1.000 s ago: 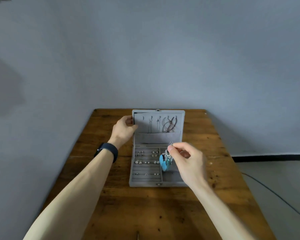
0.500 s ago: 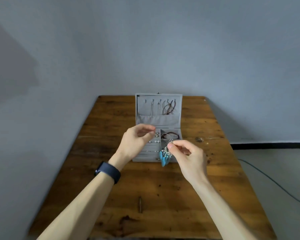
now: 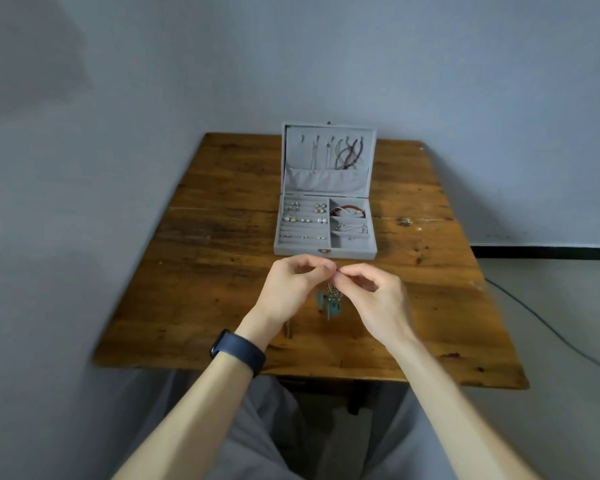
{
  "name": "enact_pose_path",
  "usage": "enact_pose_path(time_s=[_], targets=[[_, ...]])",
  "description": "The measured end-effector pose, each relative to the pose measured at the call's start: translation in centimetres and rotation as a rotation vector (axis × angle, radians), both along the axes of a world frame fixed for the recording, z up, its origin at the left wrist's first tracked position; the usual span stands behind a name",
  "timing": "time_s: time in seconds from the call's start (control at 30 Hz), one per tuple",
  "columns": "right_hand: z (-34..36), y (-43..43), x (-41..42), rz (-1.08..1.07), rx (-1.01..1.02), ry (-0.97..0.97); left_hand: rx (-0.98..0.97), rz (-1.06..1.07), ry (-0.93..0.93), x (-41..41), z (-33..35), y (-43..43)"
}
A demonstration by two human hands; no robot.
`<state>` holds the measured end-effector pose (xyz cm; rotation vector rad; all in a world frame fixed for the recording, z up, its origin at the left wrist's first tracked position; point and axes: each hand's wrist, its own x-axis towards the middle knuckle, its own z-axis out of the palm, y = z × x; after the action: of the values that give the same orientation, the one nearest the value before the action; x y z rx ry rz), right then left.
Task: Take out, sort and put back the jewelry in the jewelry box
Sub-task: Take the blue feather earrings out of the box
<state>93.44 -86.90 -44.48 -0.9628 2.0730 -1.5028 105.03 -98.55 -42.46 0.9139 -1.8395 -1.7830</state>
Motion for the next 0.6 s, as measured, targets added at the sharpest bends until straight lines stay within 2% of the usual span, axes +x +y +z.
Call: enact_pose_path(time_s=[0.2,0.47,0.6], targets=[[0.6,0.6,0.4,0.003,-0.017,-0.240,0.173,-0.053,0.025,0.5,0.0,0.5],[0.5,1.0,1.0,-0.018,-0.071,-0.219,0.406,-0.096,0.033,0.5,-0.5,0.9],[0.5,0.8,1.1,-0.106,-0.095,-0.236,0.387,-0.039,0.049,0.1,-0.5,1.1]])
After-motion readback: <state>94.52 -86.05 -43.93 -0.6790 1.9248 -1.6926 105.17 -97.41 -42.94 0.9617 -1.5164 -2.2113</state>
